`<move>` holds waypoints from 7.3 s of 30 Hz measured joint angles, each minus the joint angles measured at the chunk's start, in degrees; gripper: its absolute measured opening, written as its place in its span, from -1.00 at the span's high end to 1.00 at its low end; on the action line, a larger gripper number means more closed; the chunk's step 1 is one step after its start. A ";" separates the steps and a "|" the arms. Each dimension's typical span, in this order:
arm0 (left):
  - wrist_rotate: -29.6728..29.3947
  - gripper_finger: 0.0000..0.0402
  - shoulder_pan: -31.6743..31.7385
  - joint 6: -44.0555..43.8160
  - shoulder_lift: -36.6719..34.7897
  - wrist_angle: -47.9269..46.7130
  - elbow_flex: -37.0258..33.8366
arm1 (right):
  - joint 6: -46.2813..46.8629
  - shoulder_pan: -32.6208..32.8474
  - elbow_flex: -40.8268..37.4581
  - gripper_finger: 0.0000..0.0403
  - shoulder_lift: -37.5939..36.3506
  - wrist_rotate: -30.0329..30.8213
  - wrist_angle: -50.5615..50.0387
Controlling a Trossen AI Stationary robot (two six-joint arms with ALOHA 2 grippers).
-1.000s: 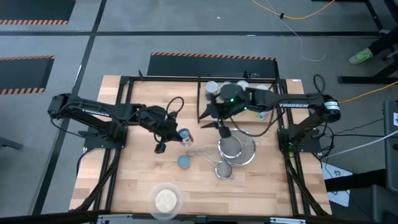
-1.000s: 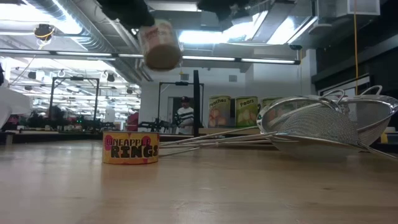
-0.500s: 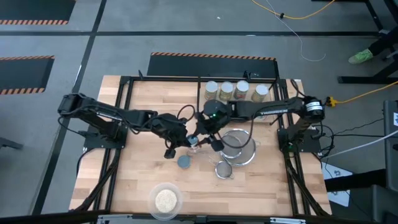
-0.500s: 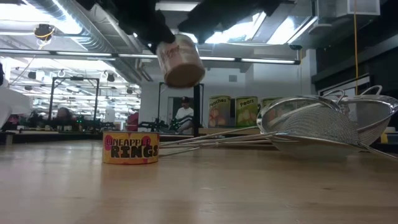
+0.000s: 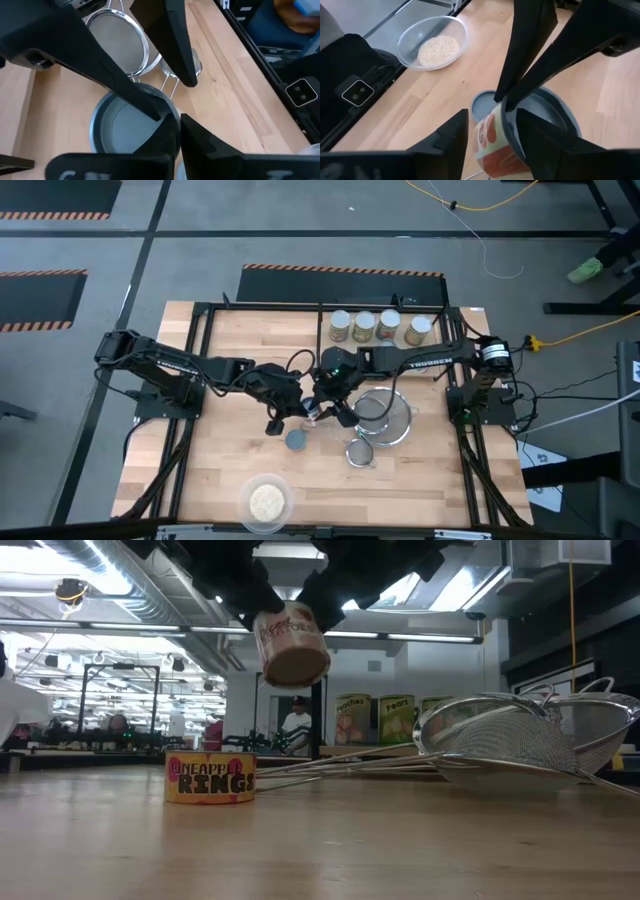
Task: Pick and place cans onto a shelf
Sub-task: Put the canned diced tomatoes on the shelf, then put the canned pineapple rings on the shelf
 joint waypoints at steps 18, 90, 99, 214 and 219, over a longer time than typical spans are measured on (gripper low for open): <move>-0.06 0.96 -0.02 0.45 0.00 0.35 0.00 | -0.26 0.09 0.07 0.91 0.04 -0.13 -0.34; -1.40 0.55 -0.02 1.53 -0.07 -0.33 0.02 | -34.63 -20.34 -22.74 0.88 -25.76 15.09 -11.11; -1.44 0.55 0.00 1.51 -0.07 -0.31 0.00 | -34.47 -22.71 -25.92 0.87 -23.98 14.86 -9.91; -1.38 0.55 -0.02 -3.09 -0.07 -0.36 0.00 | -29.55 -17.16 -19.32 0.59 -20.79 21.26 -13.05; -1.38 0.55 -0.47 -8.53 -0.07 -0.90 0.02 | -25.71 -13.49 -19.32 0.59 -20.79 16.83 -12.31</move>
